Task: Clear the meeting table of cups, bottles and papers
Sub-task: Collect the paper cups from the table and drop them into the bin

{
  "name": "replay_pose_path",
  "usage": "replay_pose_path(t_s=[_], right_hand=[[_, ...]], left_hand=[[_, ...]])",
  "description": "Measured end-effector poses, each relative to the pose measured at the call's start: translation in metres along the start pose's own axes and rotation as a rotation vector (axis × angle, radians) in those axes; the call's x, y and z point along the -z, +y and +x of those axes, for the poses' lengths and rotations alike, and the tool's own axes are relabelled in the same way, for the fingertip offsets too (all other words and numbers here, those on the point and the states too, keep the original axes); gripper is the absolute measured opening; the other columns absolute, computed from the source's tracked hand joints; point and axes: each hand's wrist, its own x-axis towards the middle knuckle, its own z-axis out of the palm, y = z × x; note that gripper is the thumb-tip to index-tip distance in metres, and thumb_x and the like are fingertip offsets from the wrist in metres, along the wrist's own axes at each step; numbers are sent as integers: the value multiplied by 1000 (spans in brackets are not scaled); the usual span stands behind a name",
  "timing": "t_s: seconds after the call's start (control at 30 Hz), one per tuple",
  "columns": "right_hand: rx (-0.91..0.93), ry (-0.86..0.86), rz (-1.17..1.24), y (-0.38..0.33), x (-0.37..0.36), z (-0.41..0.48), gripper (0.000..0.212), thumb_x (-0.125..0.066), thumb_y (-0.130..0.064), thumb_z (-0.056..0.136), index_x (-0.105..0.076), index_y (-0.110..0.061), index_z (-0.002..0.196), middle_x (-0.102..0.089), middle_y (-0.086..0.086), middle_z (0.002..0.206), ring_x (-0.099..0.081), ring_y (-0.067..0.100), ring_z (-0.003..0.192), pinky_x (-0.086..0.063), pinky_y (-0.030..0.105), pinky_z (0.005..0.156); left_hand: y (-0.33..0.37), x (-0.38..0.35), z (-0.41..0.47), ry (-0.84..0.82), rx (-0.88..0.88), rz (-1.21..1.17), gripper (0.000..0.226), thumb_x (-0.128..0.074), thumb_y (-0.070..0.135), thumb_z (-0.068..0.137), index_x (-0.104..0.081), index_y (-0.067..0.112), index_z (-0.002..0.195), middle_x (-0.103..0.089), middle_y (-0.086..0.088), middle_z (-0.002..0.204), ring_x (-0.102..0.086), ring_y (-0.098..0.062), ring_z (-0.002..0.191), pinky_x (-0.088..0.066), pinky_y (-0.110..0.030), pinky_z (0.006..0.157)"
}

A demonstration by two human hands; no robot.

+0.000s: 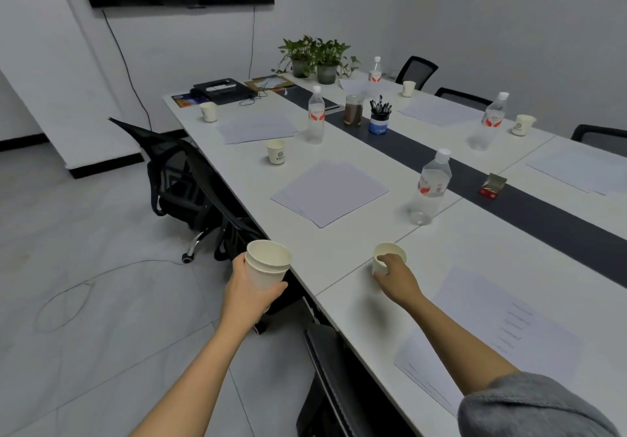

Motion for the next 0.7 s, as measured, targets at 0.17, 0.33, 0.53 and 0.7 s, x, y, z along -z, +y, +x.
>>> replay_pose_path(t_s=[0.17, 0.33, 0.53, 0.7], right_hand=[[-103, 9, 37, -7, -3, 15, 37, -45, -23, 85, -50, -9, 119, -51, 7, 126, -50, 25, 96, -39, 29, 82], [-182, 24, -17, -18, -6, 29, 44, -45, -17, 90, -42, -5, 133, -49, 14, 132, -52, 32, 112, -42, 31, 87], [-259, 2, -64, -17, -11, 32, 40, -45, -17, 92, -44, -1, 129, -52, 16, 126, -54, 31, 107, -38, 26, 76], [-289, 60, -36, -24, -14, 35, 34, -45, -16, 93, -50, 1, 122, -58, 16, 121, -53, 28, 99, -34, 24, 74]], left_hand=[[7, -1, 33, -73, -18, 33, 63, -74, 13, 70, -35, 15, 119, -48, 10, 85, -51, -14, 75, -42, -28, 73], [8, 8, 72, -117, -42, 90, 67, -75, 25, 61, -40, 16, 117, -58, 3, 93, -57, -17, 82, -46, -31, 69], [12, 12, 94, -211, -55, 120, 64, -72, 18, 71, -34, 15, 123, -49, 7, 79, -49, -9, 66, -40, -24, 58], [11, 13, 111, -291, -62, 188, 59, -71, 17, 71, -34, 14, 117, -45, 9, 71, -42, -3, 57, -37, -19, 55]])
